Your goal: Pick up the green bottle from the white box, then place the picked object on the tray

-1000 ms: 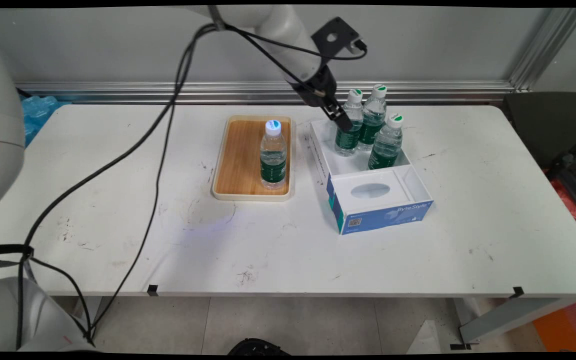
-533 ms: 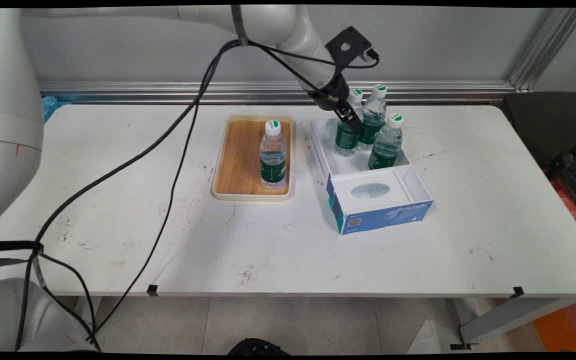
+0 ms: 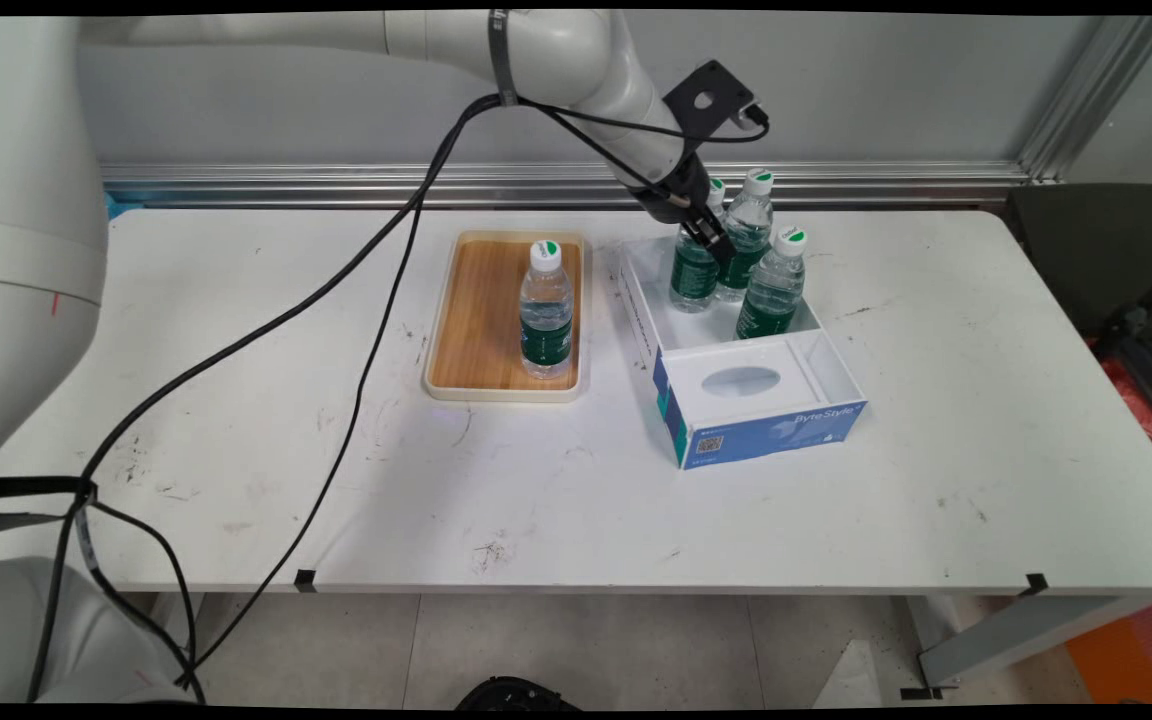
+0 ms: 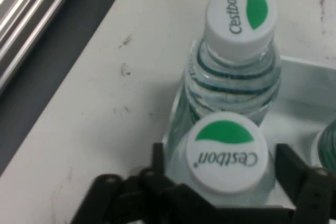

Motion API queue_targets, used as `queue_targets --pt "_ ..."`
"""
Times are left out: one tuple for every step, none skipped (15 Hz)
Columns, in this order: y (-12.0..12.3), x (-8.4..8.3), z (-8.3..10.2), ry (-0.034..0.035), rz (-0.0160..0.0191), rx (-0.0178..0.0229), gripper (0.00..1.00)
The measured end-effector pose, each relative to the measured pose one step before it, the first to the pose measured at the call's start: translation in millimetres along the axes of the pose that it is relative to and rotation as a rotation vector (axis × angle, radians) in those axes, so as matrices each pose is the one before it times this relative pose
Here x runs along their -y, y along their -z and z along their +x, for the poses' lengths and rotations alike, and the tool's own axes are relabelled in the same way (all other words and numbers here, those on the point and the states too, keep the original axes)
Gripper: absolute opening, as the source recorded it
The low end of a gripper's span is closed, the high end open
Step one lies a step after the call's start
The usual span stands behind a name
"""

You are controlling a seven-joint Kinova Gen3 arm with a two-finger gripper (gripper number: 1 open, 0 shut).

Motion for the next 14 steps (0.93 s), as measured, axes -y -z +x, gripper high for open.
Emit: queue_targets --pt "-0.98 0.03 0.45 0.00173 -0.00002 -0.00164 0.00" --pt "-0.50 0.25 0.39 0.00268 -0.00001 -0.00157 0.00" --pt "0.39 0.50 0.12 0.00241 0.00057 -0.00177 0.00" --pt "0.85 0.46 0.67 0.00149 0.00056 -0.00214 0.00" --pt "1.41 0.50 0.30 0.00137 0.00104 -0.00161 0.00" --pt "2.78 0.73 0.36 0.00223 0.00116 -0.00234 0.00" --pt "4.78 0.86 0.91 0.00222 0.00165 -0.00442 0.00" --pt "6.40 1.25 1.07 0.00187 0.00182 -0.00580 0.00" --pt "5.84 0.94 1.27 0.00014 0.00107 -0.00472 0.00" --pt "4.30 0.52 1.10 -0.00013 0.00042 -0.00342 0.00" --pt "7.08 0.94 1.67 -0.00069 0.00064 -0.00518 0.00" --pt "8.70 0.94 2.41 -0.00159 0.00031 -0.00631 0.00" --pt "10.01 1.62 1.92 -0.00068 0.00119 -0.00631 0.00" --pt "8.47 0.86 2.65 -0.00281 -0.00010 -0.00596 0.00"
